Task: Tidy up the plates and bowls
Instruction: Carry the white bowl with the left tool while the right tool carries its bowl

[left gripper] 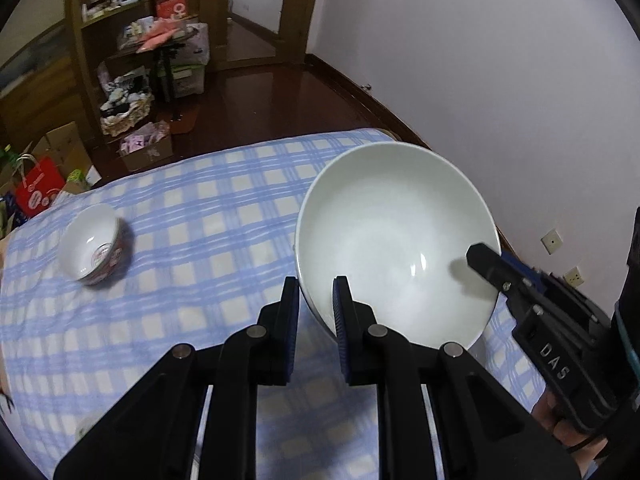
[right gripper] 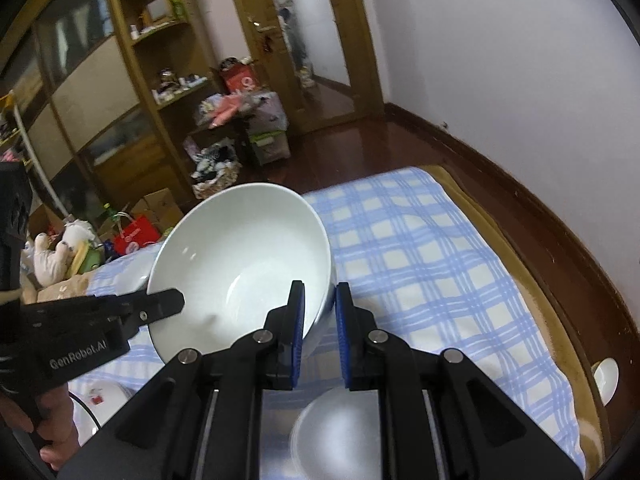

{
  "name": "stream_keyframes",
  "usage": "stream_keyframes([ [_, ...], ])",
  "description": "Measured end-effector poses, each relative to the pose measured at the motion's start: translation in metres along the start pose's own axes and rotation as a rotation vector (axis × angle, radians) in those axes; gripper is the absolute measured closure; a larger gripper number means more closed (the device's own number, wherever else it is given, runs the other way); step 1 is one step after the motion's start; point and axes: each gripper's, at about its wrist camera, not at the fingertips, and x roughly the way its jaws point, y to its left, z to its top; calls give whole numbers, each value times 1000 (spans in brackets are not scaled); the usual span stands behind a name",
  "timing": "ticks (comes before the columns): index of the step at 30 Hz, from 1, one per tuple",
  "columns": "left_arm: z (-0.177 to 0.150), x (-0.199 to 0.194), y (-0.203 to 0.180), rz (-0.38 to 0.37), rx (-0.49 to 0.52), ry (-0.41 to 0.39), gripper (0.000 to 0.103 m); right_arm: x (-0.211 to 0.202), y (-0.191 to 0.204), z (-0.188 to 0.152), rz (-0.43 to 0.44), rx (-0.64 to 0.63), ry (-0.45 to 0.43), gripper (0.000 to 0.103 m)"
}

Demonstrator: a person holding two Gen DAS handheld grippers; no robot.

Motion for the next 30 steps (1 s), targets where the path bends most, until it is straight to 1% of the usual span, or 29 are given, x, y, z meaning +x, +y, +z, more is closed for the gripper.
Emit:
stream_keyframes([
  [7,-21,-55,16,20,-36,-37,86,-40,41,-6,17,-45,-16,87],
  [12,-44,-87,22,18,-46,-56,86,-69,60,-21,15,-67,-30,87],
  [16,-64,-103,26,16,-64,-72,86,-86,74,-40,13,-88,-30,87],
  [22,-93,-110,35,-15,-103,-73,86,-99,81,-65,1,-87,-26,87],
  [27,-114,-105,40,-33,-121,-71,87,-104,84,-81,-7,-78,-17,87],
  [30,-124,-102,40,-32,-115,-76,87,-103,84,-90,-16,-74,-4,87],
])
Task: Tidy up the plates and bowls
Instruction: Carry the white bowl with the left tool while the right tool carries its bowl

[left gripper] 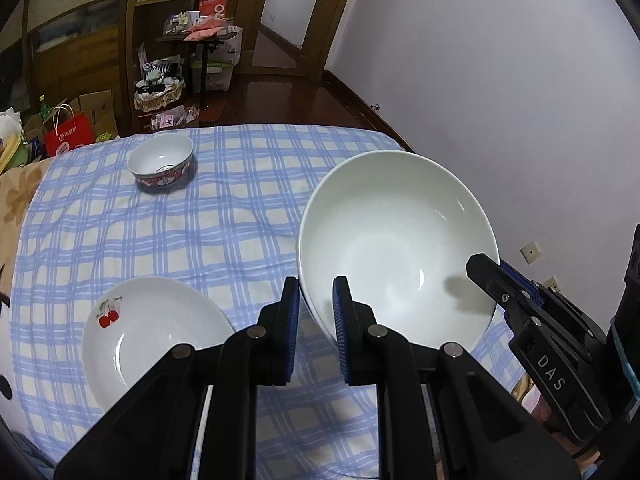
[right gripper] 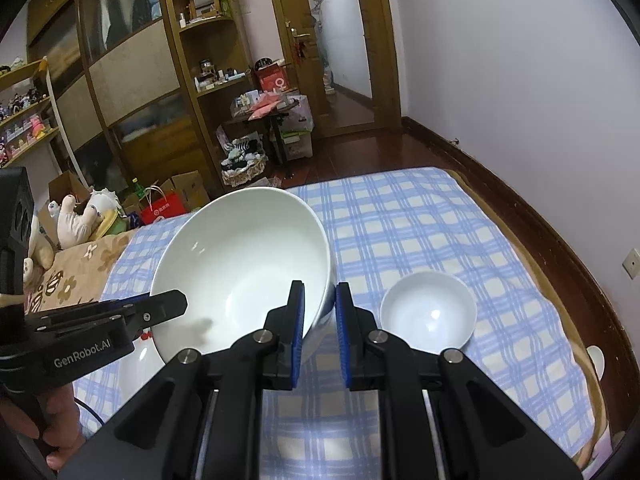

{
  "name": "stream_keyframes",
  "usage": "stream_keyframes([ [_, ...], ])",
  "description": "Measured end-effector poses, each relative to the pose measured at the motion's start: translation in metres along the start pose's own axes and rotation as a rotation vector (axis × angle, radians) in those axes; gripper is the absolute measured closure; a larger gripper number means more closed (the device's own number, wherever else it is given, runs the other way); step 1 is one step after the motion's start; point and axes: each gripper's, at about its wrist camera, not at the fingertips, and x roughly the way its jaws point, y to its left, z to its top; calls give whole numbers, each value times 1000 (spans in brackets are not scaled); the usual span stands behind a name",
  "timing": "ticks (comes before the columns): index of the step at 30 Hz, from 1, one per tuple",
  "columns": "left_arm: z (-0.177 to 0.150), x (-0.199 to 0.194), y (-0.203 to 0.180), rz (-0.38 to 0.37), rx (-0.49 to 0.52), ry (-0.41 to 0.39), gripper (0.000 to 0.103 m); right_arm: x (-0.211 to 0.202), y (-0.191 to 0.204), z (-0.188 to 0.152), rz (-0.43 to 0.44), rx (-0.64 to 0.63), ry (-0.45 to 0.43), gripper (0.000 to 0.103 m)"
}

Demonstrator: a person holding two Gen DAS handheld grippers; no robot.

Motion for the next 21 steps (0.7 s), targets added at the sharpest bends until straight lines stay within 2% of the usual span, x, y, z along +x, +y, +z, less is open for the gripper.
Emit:
stream_keyframes([
  [5,-12,10,5,-11,-3,11,87,6,0,-13,-13,-3,19,87],
  [10,-21,25,10,20,2,27,87,21,-2,-28,-7,6,42,87],
  [21,-31,60,19,34,-6,62,87,53,-9,-50,-10,29,78,86],
])
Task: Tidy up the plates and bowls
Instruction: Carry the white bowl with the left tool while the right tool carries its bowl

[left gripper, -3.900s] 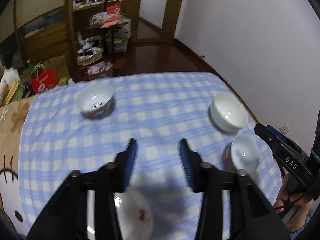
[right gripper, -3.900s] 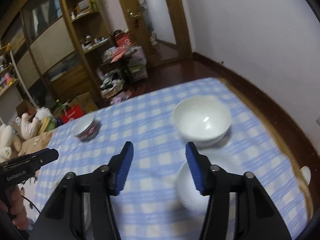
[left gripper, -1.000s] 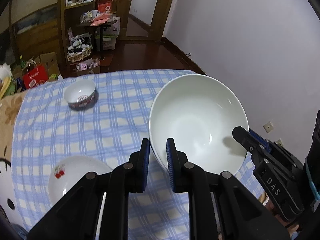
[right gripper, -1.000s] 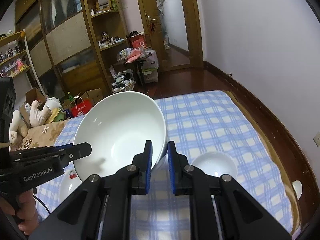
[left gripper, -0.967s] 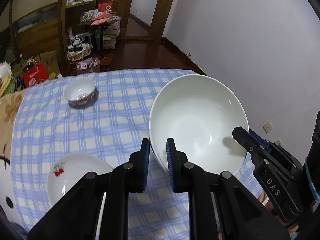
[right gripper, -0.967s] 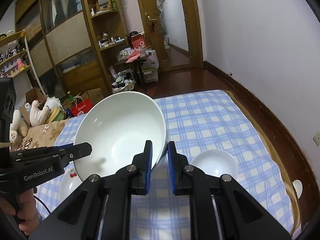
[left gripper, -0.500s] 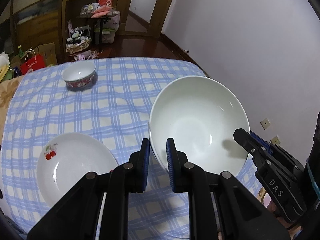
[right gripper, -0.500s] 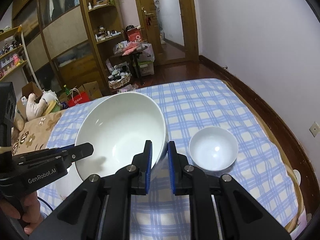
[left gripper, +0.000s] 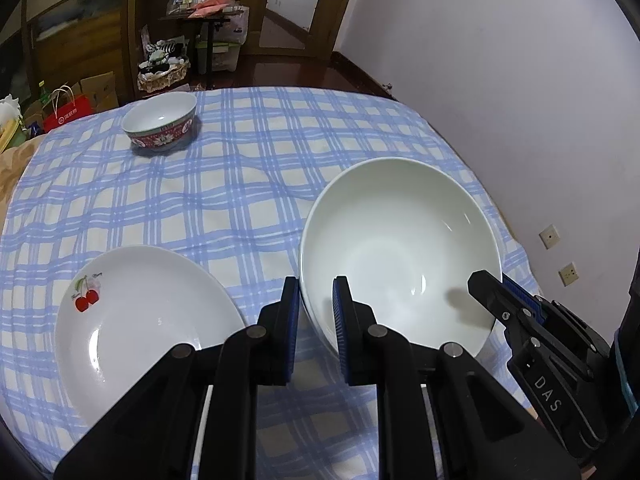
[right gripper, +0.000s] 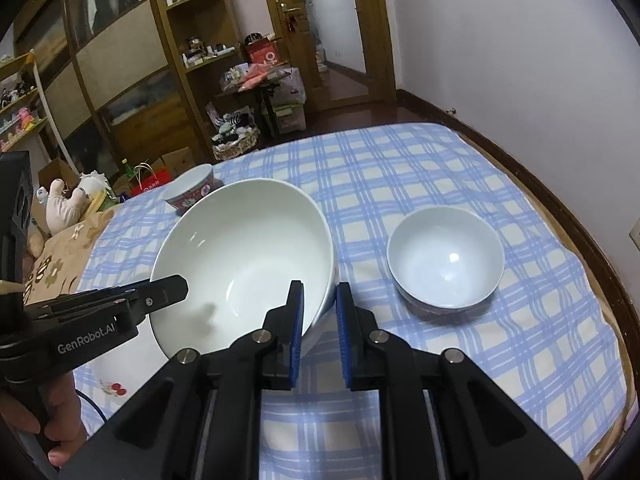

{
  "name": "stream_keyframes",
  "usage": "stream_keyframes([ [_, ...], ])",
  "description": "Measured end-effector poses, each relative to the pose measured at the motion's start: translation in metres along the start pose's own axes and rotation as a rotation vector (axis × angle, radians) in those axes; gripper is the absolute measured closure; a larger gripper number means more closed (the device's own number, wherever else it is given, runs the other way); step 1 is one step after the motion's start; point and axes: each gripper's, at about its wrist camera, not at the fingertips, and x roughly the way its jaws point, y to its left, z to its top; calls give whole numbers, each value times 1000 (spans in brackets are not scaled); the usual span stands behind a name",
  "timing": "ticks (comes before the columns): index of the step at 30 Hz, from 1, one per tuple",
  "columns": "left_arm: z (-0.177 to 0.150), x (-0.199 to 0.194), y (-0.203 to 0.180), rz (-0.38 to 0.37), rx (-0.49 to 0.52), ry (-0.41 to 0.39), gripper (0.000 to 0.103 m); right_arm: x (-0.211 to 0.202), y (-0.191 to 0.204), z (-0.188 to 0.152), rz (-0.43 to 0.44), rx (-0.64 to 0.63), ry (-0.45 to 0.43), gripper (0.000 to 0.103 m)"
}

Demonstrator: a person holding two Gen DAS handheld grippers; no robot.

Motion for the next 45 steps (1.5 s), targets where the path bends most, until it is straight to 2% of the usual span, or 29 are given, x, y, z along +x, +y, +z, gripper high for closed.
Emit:
stream_keyframes([
  [9,-6,23,5,18,2,49,87,32,-4,-13,-14,0,64,87],
  [15,-8,39,18,-7,-35,85,87,44,-1,-19,-25,-19,93,86],
  [21,-8,45,23,-30,-50,80,87,46,-4,-21,-19,-7,90,86],
  [45,-12,52,24,-10,-63,89,86,47,0,-24,-7,-9,97,86],
])
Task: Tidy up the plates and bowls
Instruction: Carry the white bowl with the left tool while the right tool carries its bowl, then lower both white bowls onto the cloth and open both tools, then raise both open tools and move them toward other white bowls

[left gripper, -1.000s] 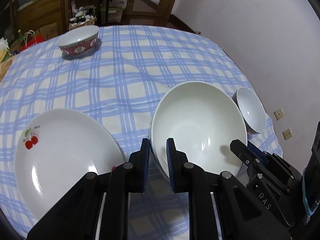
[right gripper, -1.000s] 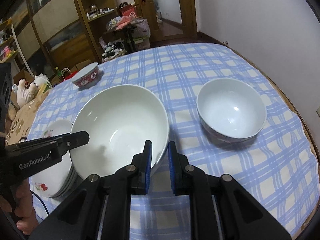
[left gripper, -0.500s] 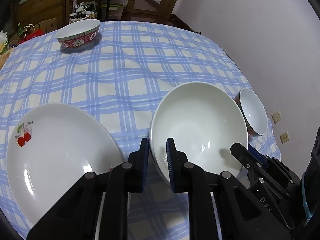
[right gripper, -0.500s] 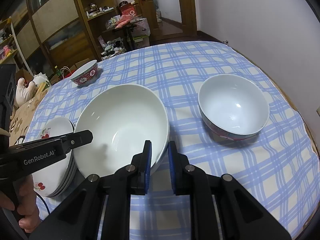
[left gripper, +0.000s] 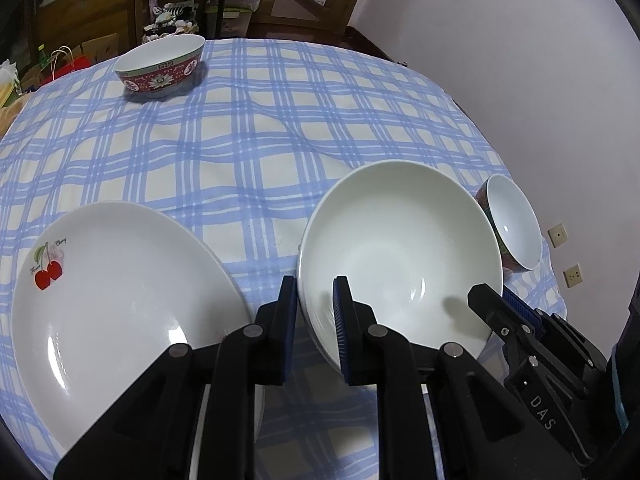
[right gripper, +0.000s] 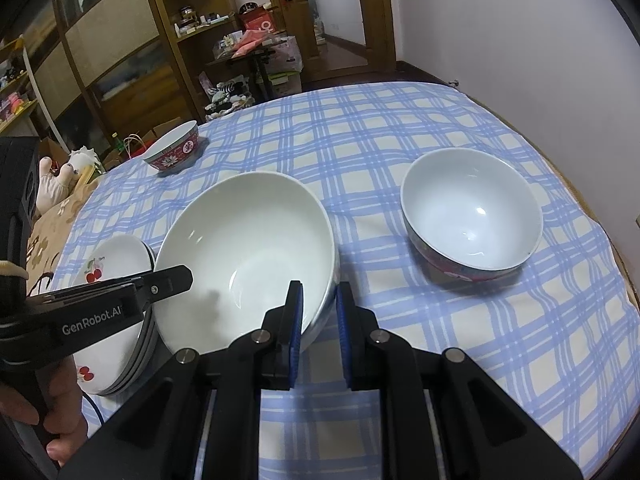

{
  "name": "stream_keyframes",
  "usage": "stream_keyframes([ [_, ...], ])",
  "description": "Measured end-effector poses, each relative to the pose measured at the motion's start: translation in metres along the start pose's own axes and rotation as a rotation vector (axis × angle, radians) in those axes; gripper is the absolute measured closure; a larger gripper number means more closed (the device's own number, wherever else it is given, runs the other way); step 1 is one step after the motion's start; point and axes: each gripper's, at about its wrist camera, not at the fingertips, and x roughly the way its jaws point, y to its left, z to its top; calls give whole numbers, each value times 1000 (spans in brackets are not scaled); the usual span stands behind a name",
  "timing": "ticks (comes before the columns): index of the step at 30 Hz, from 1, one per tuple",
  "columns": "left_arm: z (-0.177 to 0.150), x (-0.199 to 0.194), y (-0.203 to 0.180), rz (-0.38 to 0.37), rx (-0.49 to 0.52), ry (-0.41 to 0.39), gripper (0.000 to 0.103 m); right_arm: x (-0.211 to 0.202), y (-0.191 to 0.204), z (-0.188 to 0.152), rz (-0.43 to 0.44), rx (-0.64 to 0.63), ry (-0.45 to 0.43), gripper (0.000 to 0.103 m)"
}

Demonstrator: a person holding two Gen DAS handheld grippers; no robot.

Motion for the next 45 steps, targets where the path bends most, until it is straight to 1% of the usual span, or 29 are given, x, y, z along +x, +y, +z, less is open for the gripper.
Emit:
stream_keyframes([
  [1,0,-1,1,2,-6,-4,85,-1,1,0,3,-10,1,86],
  [4,1,-11,2,27,-5,-39,84,-16,-2,5,-34,-22,-54,86],
  [6,3,-19,3,31,-10,-52,84,-27,-6,9,-13,-5,-76,86],
  [9,10,-37,1,8,-13,-92,82,-47,-15,14,-13,15,-125,86],
  [12,18,-51,-10,-8,26,-118,77,-59,-25,21,-24,30,-155,85],
  [14,25,-58,-23,-17,69,-128,74,-63,-34,27,-33,49,-166,85],
  [15,28,-60,-28,-18,89,-130,74,-65,-39,30,-36,62,-169,83],
  [17,34,-61,-42,-15,148,-121,74,-66,-49,35,-40,80,-172,69],
  [20,42,-60,-61,-18,207,-118,73,-66,-61,40,-53,97,-177,67],
  [21,46,-59,-66,-25,220,-114,72,-65,-65,42,-59,100,-176,67],
  [24,55,-52,-84,-29,261,-117,65,-61,-75,45,-73,114,-170,65],
  [26,60,-46,-96,-25,288,-124,55,-58,-81,47,-77,125,-165,61],
  [27,62,-43,-100,-27,293,-123,53,-56,-85,47,-81,129,-165,60],
  [29,68,-36,-107,-36,289,-120,39,-53,-90,49,-96,132,-163,58],
  [30,71,-31,-111,-34,284,-120,35,-52,-93,50,-109,135,-162,58],
  [31,73,-27,-113,-29,281,-121,29,-50,-96,50,-121,141,-163,57],
  [32,75,-24,-116,-25,281,-121,26,-49,-99,51,-126,150,-164,52],
  [34,79,-15,-122,-22,290,-112,24,-46,-107,51,-126,178,-167,43],
  [37,84,0,-133,-14,317,-77,18,-39,-121,51,-140,220,-157,42],
  [45,90,38,-146,-35,332,16,17,-20,-141,50,-153,275,-114,35],
])
